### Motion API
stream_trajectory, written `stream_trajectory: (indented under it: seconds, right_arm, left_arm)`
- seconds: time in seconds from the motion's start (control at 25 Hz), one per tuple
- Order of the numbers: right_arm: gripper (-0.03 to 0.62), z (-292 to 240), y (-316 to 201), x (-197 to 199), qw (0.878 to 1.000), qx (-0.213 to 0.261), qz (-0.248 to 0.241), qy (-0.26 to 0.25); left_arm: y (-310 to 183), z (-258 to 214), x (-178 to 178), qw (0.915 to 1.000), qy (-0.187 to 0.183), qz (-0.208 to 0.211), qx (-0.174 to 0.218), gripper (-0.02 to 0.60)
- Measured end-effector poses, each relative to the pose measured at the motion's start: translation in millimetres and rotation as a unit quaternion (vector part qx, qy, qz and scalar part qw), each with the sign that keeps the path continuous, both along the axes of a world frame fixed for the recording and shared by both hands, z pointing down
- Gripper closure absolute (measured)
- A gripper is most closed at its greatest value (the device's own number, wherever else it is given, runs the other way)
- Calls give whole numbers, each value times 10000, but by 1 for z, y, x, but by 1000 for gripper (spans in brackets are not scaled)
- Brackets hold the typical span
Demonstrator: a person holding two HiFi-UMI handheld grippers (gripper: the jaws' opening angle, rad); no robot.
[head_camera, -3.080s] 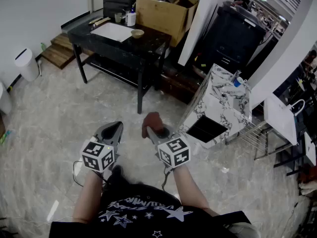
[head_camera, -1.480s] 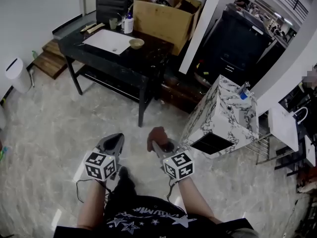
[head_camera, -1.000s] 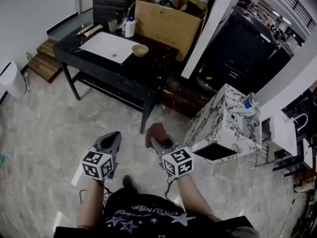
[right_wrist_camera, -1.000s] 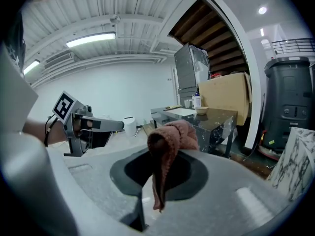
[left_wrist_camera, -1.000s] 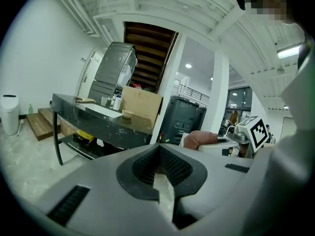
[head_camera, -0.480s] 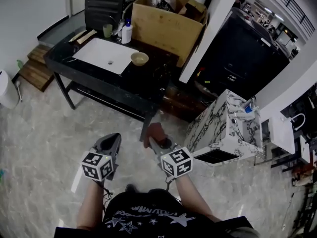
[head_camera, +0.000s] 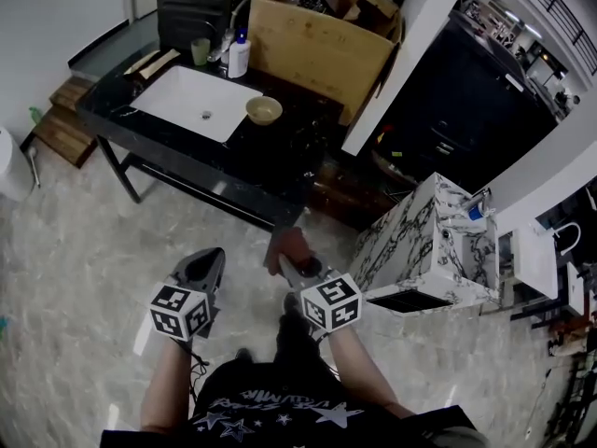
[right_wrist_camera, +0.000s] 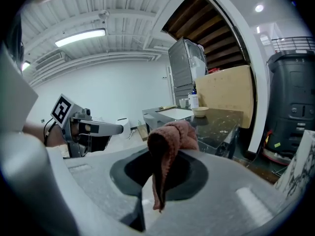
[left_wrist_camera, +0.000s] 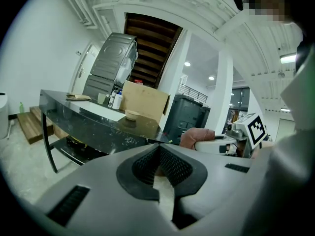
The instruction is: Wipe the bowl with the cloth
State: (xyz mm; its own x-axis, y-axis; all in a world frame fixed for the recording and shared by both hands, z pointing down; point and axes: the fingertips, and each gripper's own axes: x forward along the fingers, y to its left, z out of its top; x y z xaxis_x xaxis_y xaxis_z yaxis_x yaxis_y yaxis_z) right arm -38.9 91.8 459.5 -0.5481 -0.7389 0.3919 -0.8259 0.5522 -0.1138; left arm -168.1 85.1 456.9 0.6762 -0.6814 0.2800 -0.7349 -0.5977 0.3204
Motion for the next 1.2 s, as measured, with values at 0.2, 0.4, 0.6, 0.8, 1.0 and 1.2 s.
stream_trajectory:
  seconds: [0.2, 0.4, 0.6, 0.8, 1.0, 1.2]
  right_arm:
    - [543, -6, -45, 0, 9988, 128, -442, -142]
    - [543, -20, -91, 16, 9962, 230, -795, -254]
    - [543, -27, -129, 42, 9938, 244, -1044, -282]
    - [543, -22, -152, 78, 9940, 156, -1031, -334]
    - [543, -30, -197, 102, 9963, 154, -801, -285]
    - [543, -30, -216, 124, 9959, 181, -810, -346]
  left_arm:
    - [-28, -3, 1, 9991, -80, -427, 22, 574]
    - [-59, -15, 17, 9965, -146, -823, 60, 574]
    - [-86, -21, 44, 9945, -152, -1036, 18, 574]
    - [-102, -20, 72, 9924, 24, -1226, -40, 574]
    - [-142, -41, 68, 9876, 12, -1565, 94, 574]
    - [-158, -32, 84, 9879, -226, -1529, -118, 574]
